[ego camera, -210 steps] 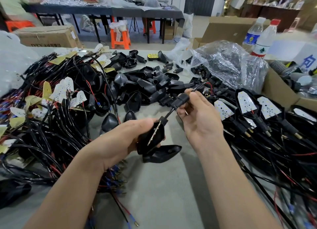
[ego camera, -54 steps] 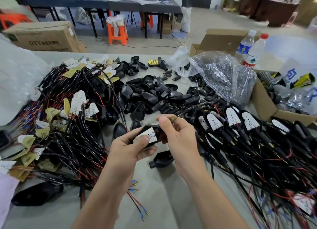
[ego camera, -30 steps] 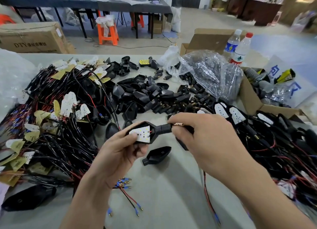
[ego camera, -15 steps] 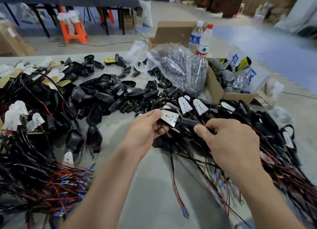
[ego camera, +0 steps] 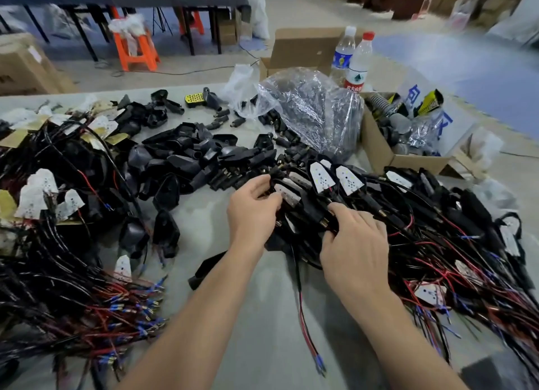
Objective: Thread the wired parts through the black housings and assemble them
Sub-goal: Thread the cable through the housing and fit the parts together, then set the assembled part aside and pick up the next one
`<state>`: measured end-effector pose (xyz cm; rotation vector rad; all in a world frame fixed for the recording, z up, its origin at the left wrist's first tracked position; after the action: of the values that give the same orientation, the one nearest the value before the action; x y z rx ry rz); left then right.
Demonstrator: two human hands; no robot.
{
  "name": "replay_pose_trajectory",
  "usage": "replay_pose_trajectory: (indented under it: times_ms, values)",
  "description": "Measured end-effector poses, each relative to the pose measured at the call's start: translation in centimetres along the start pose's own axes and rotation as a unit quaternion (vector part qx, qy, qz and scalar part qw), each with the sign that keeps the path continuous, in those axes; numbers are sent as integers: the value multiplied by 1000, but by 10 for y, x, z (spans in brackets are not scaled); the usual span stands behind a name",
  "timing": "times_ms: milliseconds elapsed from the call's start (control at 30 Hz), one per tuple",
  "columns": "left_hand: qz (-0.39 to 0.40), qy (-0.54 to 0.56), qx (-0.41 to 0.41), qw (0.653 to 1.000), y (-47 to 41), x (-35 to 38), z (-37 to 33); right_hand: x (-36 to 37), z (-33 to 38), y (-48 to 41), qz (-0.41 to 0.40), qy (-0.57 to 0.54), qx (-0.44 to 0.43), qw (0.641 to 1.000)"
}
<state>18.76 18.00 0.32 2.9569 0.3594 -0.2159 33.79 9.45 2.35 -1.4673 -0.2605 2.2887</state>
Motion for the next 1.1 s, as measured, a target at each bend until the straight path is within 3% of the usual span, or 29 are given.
replay_pose_trajectory:
  times_ms: [100,433,600,667,733,833,933,1000,1100]
  values:
    - [-28,-88,33,995,10,-14,0,8,15,10,-34,-42,-60,997]
    - [-47,-155,74,984,25,-88,11,49,85,40,63,-116,-141,981]
    - [-168,-259,63,949,31,-145,22,75,129,41,228,-214,-125,942]
    - [-222,-293,52,928,31,-166,26,89,144,37,266,-211,-120,933]
    - [-243,-320,57,914,31,-183,30,102,159,33,253,-211,-135,935]
    - [-232,-345,56,908,29,-203,38,118,178,27,257,-201,-135,936]
    - [-202,-375,46,904,27,-215,47,129,194,26,288,-133,-192,929]
    - [-193,-366,68,908,31,-215,50,128,199,24,288,-160,-200,923]
    - [-271,-264,110,919,41,-215,48,120,198,19,270,-260,-128,918]
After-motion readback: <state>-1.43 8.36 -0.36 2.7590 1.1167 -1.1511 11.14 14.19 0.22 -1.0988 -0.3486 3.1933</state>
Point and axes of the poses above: each hand's wrist, its own y-axis away from the middle knuckle, its own x-axis out of the palm, z = x × y, the point moved 1 cm from there along -y, towards the middle knuckle, and after that the axes turned 7 degrees about -y, right-handed, at the moved point
